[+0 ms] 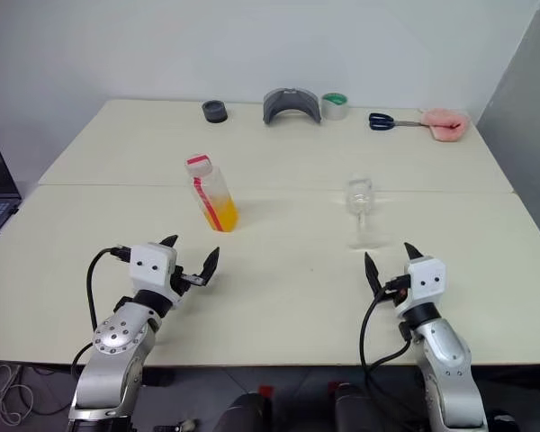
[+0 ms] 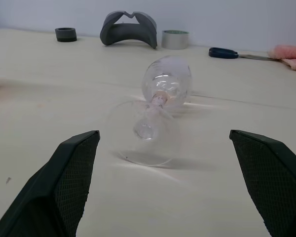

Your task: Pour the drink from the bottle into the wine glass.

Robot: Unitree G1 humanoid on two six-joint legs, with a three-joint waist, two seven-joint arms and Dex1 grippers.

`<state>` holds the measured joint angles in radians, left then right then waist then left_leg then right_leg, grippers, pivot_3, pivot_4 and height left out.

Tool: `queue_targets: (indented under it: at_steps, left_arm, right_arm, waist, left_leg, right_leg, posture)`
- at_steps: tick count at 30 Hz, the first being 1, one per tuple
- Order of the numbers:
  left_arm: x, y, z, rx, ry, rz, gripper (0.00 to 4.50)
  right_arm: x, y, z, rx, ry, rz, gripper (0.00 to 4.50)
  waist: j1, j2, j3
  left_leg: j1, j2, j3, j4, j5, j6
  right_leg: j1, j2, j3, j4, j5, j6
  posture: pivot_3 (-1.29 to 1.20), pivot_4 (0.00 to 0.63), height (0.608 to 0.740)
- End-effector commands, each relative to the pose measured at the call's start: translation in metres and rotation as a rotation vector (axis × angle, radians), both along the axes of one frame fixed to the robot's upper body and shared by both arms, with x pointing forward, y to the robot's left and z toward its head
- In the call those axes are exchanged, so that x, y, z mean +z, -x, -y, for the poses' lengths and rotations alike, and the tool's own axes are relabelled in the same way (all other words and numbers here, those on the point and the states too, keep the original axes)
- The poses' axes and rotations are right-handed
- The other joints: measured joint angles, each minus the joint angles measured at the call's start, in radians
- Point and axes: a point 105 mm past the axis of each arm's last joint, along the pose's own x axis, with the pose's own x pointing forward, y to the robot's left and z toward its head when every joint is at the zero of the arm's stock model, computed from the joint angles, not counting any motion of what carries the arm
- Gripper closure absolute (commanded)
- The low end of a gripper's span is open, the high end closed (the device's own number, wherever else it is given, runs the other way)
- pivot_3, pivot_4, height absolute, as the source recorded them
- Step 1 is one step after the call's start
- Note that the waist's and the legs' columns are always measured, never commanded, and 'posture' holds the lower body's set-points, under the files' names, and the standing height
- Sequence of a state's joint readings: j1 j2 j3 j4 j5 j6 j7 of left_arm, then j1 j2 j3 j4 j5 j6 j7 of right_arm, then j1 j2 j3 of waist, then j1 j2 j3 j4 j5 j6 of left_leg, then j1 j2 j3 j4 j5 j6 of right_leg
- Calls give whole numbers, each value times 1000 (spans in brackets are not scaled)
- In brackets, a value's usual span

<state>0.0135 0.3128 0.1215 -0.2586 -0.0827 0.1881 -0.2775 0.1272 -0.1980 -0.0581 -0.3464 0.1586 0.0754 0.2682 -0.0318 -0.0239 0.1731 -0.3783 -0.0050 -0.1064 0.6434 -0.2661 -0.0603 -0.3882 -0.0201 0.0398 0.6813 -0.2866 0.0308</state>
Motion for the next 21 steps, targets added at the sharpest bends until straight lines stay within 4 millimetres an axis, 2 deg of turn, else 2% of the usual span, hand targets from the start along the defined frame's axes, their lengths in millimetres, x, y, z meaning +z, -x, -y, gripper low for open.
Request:
queue_targets:
  at_steps: [1,9,15,21]
  left_arm:
    - [12,2,6,-27,6,50,25]
    - [10,3,9,-42,14,43,25]
    - [24,2,9,-56,14,109,25]
    - [20,0,5,-33,29,99,25]
  right_arm:
    - [13,0,3,-6,-1,53,0]
    - [12,0,2,-4,-1,46,0]
    - [11,1,3,-2,2,42,0]
    - [11,2,1,8,6,40,0]
  waist:
    - [0,0,0]
    - [0,0,0]
    - [0,0,0]
    - [0,0,0]
  left_leg:
    - [0,0,0,0,0,0]
    - [0,0,0,0,0,0]
    - [0,0,0,0,0,0]
    - [0,0,0,0,0,0]
  right_leg:
    - [0,0,0,0,0,0]
    - [0,0,0,0,0,0]
    - [0,0,0,0,0,0]
    - [0,0,0,0,0,0]
  posture:
    - [0,150,740]
    - [0,150,740]
    - [0,150,740]
    - [0,150,740]
